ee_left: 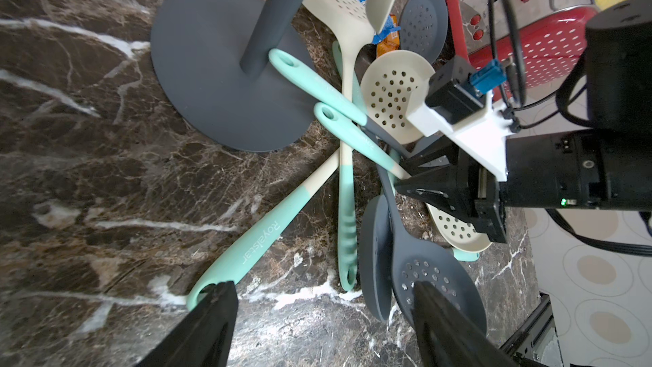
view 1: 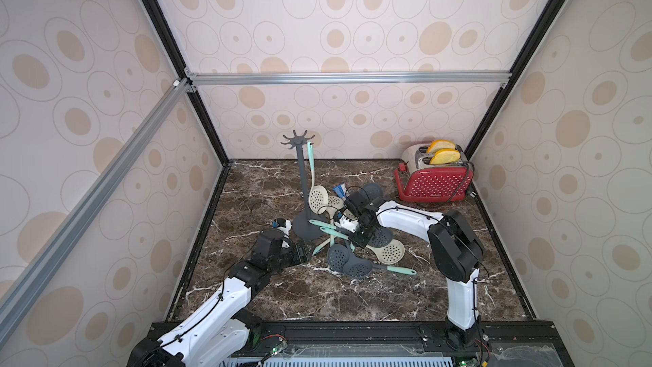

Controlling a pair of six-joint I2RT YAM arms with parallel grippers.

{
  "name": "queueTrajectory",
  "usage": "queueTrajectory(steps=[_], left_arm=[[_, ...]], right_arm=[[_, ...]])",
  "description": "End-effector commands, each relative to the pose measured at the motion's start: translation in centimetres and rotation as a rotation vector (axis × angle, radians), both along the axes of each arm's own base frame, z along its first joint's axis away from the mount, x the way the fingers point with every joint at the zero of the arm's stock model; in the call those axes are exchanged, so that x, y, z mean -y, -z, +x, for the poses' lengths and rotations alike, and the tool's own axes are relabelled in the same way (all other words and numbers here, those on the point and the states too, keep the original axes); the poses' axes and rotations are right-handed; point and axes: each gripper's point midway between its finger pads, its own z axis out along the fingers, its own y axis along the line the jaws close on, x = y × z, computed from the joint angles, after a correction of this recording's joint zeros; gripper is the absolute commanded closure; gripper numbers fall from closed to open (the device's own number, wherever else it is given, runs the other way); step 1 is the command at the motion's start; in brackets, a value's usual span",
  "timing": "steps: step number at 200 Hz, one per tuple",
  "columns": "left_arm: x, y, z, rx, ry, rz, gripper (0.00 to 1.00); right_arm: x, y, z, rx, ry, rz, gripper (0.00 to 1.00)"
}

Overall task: Hang the skimmer on the kitchen utensil rack
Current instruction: Pick up the skimmer from the center of the board.

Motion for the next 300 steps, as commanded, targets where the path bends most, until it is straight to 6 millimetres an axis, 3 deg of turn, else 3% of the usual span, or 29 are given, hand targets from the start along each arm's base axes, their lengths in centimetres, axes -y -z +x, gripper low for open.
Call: queueTrajectory(steps=[1, 36, 81, 124, 149, 187, 207, 239, 281, 300], left_arm=[[0.5, -1.6, 0.5, 0.032, 0.001, -0.03, 0.2], [0.2, -2.1, 0.6, 0.041, -0.022, -0.026, 0.2], [0.1, -3.9, 0.7, 0.082, -0.051, -0.081, 0.15], [2.4, -6.0, 0.8, 0.125, 0.032, -0.212, 0.14], [3.6, -8.3, 0.9, 0.19, 0.096, -0.273, 0.15], [4.5, -13.8, 0.6, 0.318, 0.169, -0.35, 0.11], [3.6, -15.0, 1.0, 0.324, 0.151, -0.239, 0.11], [0.2, -16.1, 2.9, 0.376, 0.074, 0.086, 0.1], [-1.6, -20.2, 6.8, 0.676, 0.084, 0.255, 0.13], [-2.0, -21.0, 8.5, 0.764, 0.096, 0.312, 0.13]], right_arm=[[1.8, 2.6, 0.3, 0.002, 0.034, -0.082, 0.84], [1.6, 1.8, 0.3, 0.021, 0.045, -0.051, 1.0], [1.2, -1.7, -0.9, 0.046, 0.067, 0.085, 1.0], [1.1, -6.3, -3.8, 0.066, 0.04, 0.29, 1.0], [1.7, -8.7, -4.8, 0.106, 0.055, 0.378, 1.0], [2.6, -13.2, -5.1, 0.18, 0.146, 0.496, 1.0], [3.3, -16.1, -4.6, 0.253, 0.213, 0.552, 1.0], [4.8, -20.5, -3.8, 0.369, 0.286, 0.602, 1.0], [4.1, -25.7, -5.2, 0.38, 0.199, 0.699, 1.0], [3.3, -27.8, -6.4, 0.359, 0.126, 0.763, 1.0]])
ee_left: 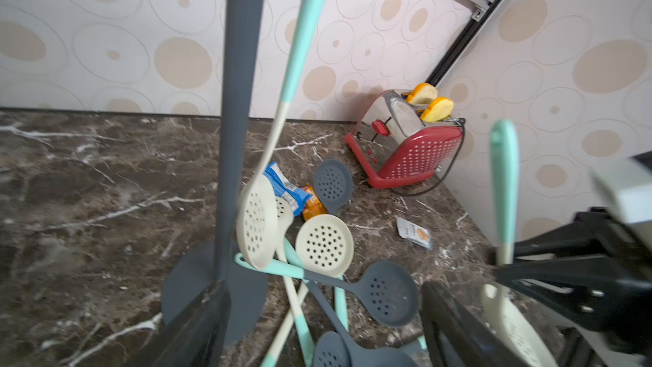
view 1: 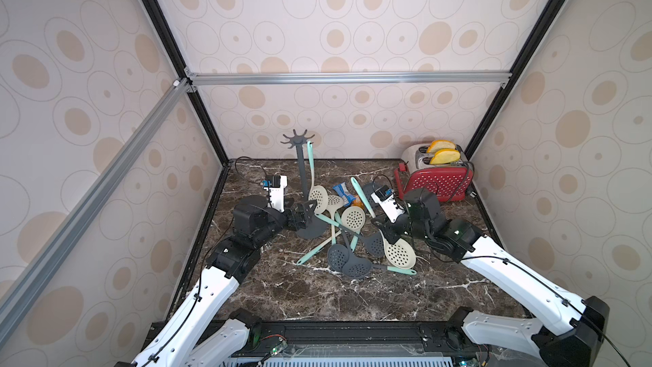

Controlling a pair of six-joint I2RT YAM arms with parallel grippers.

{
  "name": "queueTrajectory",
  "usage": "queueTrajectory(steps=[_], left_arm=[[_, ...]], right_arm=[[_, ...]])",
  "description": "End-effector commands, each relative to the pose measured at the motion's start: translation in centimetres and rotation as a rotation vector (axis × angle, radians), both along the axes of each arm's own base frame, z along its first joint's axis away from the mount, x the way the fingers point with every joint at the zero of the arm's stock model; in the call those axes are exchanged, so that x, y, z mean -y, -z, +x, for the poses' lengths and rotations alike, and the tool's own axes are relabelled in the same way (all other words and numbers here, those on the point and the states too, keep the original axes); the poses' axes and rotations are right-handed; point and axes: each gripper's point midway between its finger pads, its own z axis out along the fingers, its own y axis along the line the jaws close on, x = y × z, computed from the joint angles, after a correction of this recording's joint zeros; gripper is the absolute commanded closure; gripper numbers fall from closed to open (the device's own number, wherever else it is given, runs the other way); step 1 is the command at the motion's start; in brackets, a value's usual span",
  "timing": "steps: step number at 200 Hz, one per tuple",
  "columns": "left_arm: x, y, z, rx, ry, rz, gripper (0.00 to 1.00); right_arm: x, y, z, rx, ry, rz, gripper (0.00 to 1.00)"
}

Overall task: Hang the skimmer on the kitchen utensil rack
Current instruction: Pick up the skimmer from the center of the board, then adjust the rack at the center of the board.

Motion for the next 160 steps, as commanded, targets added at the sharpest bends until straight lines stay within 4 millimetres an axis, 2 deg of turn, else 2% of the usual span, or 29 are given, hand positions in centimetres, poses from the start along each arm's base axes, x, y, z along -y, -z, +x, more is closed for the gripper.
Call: queueTrajectory(steps=[1, 35, 52, 73, 160], left_arm=[[-0.9, -2.1, 2.3, 0.197, 0.003, 0.152, 0.13], [0.6, -2.5, 5.3, 0.324, 0.079, 0.241, 0.15], [0.9, -3.0, 6.6, 0.375, 0.144, 0.193, 0.19], [0.5, -3.4, 8.1, 0.405, 0.188, 0.125, 0.25], [1.0, -1.2, 10.7, 0.385, 0.293, 0.135, 0.38]], right_arm=[[-0.6, -3.4, -1.7, 0.021, -0.094, 0.072, 1.0], [-1.7, -6.0, -3.0, 0.027, -0.185, 0.134, 1.0], [-1.7, -6.8, -3.4, 0.031, -0.203, 0.151, 1.0], [-1.7, -7.4, -3.8, 0.04, -0.214, 0.168, 1.0], [-1.1, -8.0, -4.1, 0.053, -0.214, 0.148, 1.0]])
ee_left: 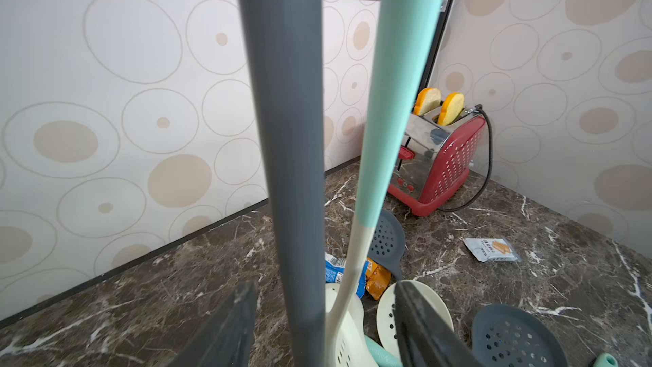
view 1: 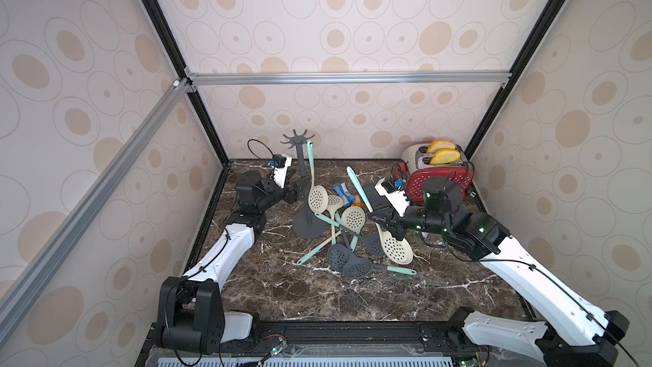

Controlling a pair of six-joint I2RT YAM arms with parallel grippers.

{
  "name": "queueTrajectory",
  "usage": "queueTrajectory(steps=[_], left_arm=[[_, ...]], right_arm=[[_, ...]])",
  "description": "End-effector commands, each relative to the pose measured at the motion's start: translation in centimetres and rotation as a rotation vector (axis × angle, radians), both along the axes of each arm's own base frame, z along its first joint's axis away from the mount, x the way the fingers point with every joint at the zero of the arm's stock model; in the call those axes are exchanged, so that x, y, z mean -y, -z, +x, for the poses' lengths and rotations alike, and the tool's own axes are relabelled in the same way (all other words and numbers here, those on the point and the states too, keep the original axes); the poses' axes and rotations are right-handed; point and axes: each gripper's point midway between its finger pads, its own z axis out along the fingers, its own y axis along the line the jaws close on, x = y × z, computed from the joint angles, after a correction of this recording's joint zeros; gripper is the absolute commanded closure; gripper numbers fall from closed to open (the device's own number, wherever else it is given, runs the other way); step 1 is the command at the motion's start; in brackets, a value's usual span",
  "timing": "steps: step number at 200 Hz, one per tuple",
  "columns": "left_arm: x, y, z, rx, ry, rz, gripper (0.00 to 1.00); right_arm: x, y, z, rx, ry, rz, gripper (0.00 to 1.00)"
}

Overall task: Hang the skimmer on the kitchen utensil rack
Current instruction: Adjust the rack at the center of the board.

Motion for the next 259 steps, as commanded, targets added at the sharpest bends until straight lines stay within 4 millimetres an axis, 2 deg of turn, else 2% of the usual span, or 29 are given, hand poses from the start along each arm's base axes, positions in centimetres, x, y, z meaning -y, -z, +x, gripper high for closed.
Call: queueTrajectory(steps=[1, 70, 102, 122, 162, 183, 228, 259], left_arm=[[0.3, -1.9, 0.6, 0.077, 0.047, 0.008, 0.38], [-0.4, 0.1, 2.0, 0.043, 0.048, 0.004, 0.47], [0.1, 1.7, 2.3, 0.002, 0.086, 0.0, 0.49], [0.5, 2.5, 2.3, -0.022, 0.113, -0.01, 0.55], [0.7, 2.0, 1.9, -0.02, 0.124, -0.037, 0.73], [0.8, 1.6, 1.3, -0.011, 0.121, -0.04, 0.78], [1.7, 1.1, 0.0, 0.013, 0.026, -0.037, 0.98], [1.7, 0.7, -0.7, 0.038, -0.083, -0.08, 1.0]], right_arm=[[0.4, -1.7, -0.5, 0.036, -0.013, 0.023, 1.0], [0.5, -1.9, -1.0, 0.02, -0.018, 0.032, 1.0], [0.5, -1.8, -1.0, 0.012, -0.019, 0.032, 1.0], [0.5, -1.8, -1.1, 0.009, -0.018, 0.03, 1.0], [0.6, -1.7, -1.1, 0.003, -0.012, 0.031, 1.0], [0.8, -1.6, -1.1, 0.002, -0.006, 0.027, 1.0], [1.5, -1.1, -1.0, -0.003, 0.033, 0.017, 1.0], [2.3, -0.7, -0.4, 0.001, 0.099, 0.004, 1.0]])
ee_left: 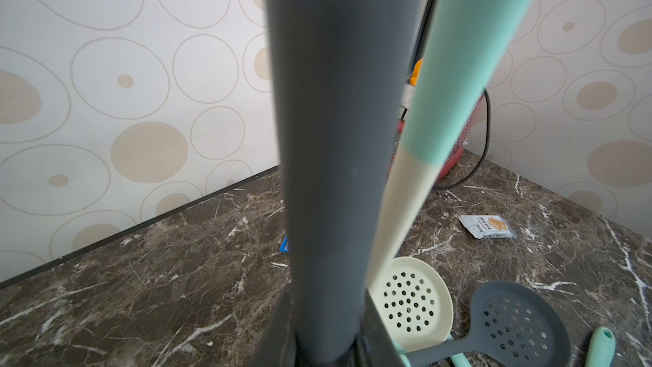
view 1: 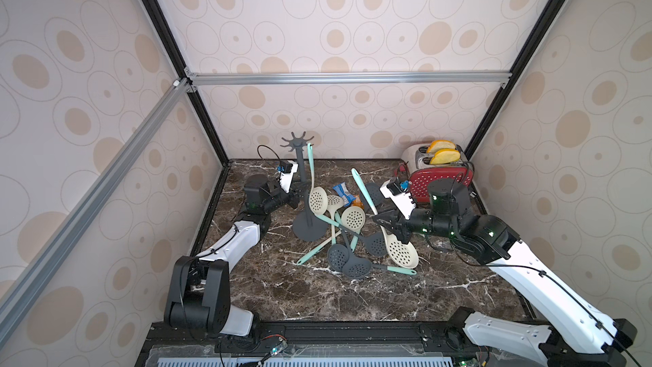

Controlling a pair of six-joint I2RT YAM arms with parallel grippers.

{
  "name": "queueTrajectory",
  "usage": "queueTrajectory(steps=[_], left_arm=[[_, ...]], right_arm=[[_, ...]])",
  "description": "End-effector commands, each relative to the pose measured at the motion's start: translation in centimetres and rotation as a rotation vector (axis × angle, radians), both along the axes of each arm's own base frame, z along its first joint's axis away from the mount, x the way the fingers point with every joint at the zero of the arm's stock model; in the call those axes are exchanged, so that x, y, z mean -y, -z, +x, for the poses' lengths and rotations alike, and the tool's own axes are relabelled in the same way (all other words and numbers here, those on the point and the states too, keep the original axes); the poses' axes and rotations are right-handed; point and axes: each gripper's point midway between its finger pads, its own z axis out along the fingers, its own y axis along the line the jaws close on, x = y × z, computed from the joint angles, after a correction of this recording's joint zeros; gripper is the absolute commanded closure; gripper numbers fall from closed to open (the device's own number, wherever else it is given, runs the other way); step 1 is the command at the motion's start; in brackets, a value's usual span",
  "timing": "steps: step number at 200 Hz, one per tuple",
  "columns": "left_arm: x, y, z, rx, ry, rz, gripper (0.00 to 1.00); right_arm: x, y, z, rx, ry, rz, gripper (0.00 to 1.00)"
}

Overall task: Hang the skimmer on the kitchen utensil rack
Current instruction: Adjust the rack at the center of the board.

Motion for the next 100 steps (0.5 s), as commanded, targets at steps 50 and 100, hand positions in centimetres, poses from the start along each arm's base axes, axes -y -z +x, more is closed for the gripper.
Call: queueTrajectory(steps=[50, 100], left_arm=[[-1.8, -2.9, -1.0, 0.117, -0.327, -0.061, 1.0], [-1.8, -1.8, -1.8, 0.101, -0.484, -0.038, 1.0]], right_arm=[[2.1, 0.3, 1.3, 0.014, 0.151, -0.021, 1.0], [0.1, -0.1, 1.4, 0.027, 0.07, 0.017, 1.0]])
